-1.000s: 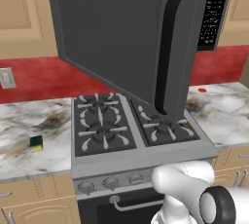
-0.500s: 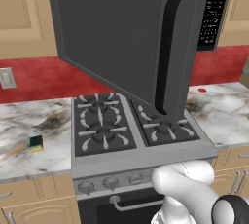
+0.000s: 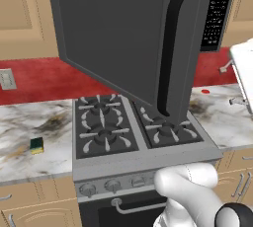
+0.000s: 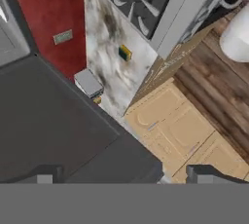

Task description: Place the sponge inside the microwave to prepare for sanitizing.

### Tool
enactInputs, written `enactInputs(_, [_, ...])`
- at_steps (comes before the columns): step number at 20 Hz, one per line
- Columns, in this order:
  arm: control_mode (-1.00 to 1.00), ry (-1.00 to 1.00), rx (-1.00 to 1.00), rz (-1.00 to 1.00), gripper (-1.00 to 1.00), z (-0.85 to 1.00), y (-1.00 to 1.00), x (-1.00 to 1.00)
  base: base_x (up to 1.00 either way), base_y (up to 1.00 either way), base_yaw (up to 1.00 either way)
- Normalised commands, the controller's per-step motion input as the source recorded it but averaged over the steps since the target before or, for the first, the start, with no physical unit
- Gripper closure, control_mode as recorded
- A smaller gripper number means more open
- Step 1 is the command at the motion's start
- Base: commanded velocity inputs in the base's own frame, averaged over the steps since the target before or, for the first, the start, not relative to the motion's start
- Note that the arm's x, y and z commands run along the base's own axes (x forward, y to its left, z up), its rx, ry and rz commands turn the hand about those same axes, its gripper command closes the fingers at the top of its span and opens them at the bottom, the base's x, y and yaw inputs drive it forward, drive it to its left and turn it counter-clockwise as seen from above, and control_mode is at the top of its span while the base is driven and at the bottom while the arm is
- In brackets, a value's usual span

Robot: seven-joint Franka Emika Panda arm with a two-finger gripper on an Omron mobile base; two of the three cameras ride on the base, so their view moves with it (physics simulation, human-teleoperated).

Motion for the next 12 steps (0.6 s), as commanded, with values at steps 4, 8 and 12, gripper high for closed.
enactInputs(4, [-1.0,0.03,0.3,0.27,-1.0,0.0,0.08,0.59,0.0,0.0,0.0])
enactInputs(8, [-1.0,0.0,0.02,0.24,-1.0,0.0,0.58,0.17,0.0,0.0,0.0])
enactInputs(12, [-1.0,0.0,0.0,0.18,-1.0,0.01,0.66,0.0,0.0,0.0,0.0])
